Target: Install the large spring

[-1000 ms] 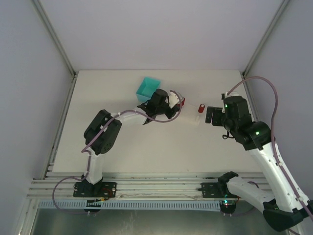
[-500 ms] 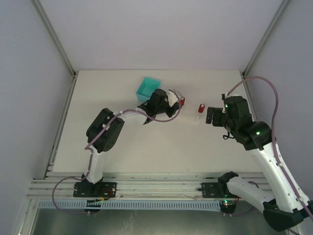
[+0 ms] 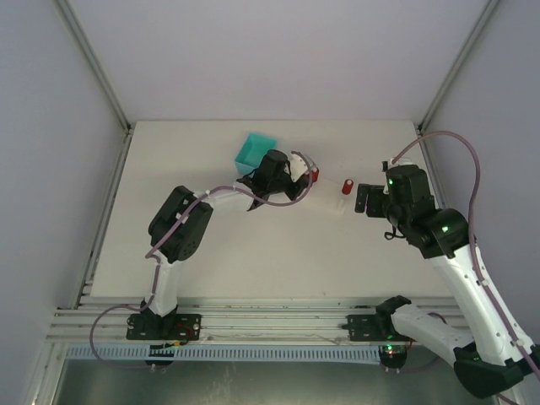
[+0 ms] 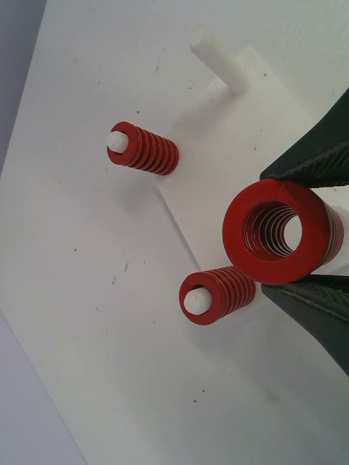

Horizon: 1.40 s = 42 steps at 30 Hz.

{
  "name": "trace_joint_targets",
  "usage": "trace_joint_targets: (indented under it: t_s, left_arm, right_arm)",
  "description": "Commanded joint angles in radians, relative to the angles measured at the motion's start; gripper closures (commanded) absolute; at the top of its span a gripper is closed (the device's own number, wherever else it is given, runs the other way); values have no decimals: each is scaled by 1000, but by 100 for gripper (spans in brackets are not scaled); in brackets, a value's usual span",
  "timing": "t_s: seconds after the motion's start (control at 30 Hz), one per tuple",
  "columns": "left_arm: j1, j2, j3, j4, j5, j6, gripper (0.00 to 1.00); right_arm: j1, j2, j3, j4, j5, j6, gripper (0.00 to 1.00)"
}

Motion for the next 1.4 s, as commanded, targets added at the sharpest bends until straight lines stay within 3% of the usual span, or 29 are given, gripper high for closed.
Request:
trace_joint_targets:
  t_s: [0.0, 1.37]
  left_arm:
    - [2, -38, 43, -24, 1, 14, 100]
    - [-20, -32, -38, 3, -36, 28, 100]
  right_arm:
    - [-2, -4, -5, -5, 8, -5, 1]
    - [-2, -13, 19, -28, 20, -3, 1]
